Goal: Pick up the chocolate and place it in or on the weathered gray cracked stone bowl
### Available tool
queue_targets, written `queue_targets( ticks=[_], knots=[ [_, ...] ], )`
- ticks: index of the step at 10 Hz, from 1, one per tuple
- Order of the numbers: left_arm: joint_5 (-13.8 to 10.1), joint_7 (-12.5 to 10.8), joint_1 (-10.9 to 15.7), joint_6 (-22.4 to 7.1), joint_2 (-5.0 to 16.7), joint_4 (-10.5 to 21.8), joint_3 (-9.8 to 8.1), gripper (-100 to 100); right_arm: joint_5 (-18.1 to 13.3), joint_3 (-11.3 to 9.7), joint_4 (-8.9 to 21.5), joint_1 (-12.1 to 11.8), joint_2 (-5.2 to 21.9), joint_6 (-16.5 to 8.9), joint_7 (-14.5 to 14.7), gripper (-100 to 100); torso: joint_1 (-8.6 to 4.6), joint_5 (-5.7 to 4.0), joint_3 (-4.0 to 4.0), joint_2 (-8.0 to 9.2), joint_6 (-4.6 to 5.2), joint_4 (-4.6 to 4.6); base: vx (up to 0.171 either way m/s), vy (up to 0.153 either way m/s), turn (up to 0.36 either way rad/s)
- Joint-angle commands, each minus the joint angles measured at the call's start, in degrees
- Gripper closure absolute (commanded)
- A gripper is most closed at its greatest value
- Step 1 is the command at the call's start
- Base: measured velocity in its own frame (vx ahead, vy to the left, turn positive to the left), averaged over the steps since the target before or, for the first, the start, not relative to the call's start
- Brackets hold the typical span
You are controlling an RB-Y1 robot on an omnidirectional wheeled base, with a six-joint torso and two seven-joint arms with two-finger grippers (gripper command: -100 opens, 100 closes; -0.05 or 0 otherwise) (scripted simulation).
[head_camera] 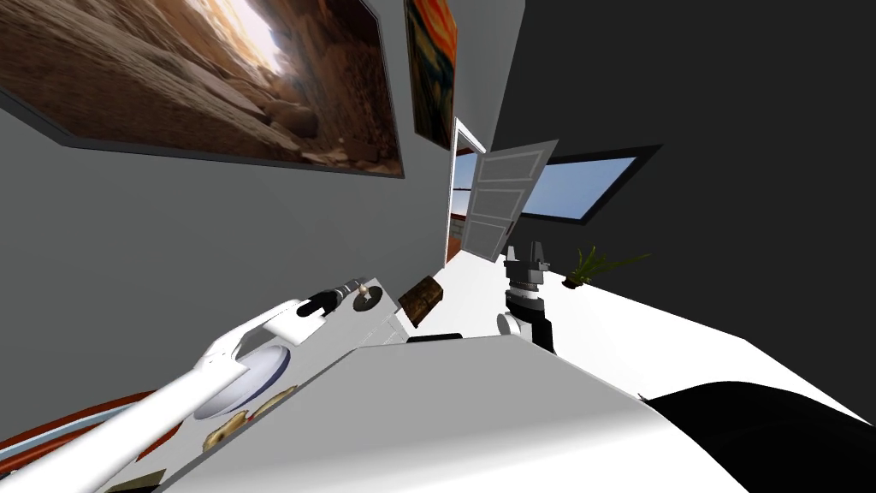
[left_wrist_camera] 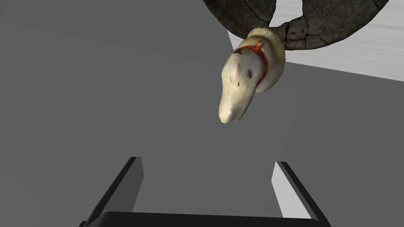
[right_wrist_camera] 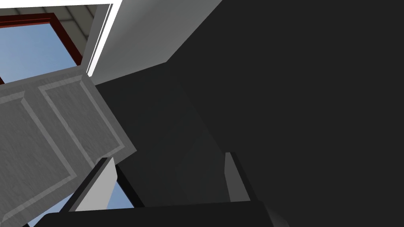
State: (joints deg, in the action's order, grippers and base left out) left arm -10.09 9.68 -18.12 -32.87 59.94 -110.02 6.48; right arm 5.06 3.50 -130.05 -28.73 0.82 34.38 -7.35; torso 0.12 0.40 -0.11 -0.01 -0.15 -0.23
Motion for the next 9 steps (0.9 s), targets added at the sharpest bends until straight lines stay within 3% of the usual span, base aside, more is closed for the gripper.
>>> queue_targets(
  ticks=[1, 7, 8, 9],
  knots=[
    [-0.9, -0.4, -0.3, -1.4, 1.4, -2.2, -0.52, -100, 0.0, 0.0, 0.0, 0.0, 0.0, 0.0, 0.0, 0, 0.00, 0.00, 0.00, 0.00, 0.00, 0.00, 0.032, 0.006, 0.074],
    [-3.9, -1.8, -1.4, -6.1, 6.4, -10.1, -2.30, -100, 0.0, 0.0, 0.0, 0.0, 0.0, 0.0, 0.0, 0, -0.01, 0.00, -0.01, -0.01, 0.00, -0.01, 0.028, 0.008, 0.059],
    [-3.5, -1.6, -1.3, -5.5, 5.7, -9.2, -2.05, -100, 0.0, 0.0, 0.0, 0.0, 0.0, 0.0, 0.0, 0, -0.01, 0.01, -0.01, -0.01, 0.01, -0.01, 0.012, 0.002, 0.008],
    [-3.5, -1.7, -1.3, -5.7, 5.8, -9.3, -2.08, 0, 0.0, 0.0, 0.0, 0.0, 0.0, 0.0, 0.0, 0, -0.02, 0.01, 0.01, 0.03, 0.02, 0.00, 0.000, 0.000, 0.000]
  ],
)
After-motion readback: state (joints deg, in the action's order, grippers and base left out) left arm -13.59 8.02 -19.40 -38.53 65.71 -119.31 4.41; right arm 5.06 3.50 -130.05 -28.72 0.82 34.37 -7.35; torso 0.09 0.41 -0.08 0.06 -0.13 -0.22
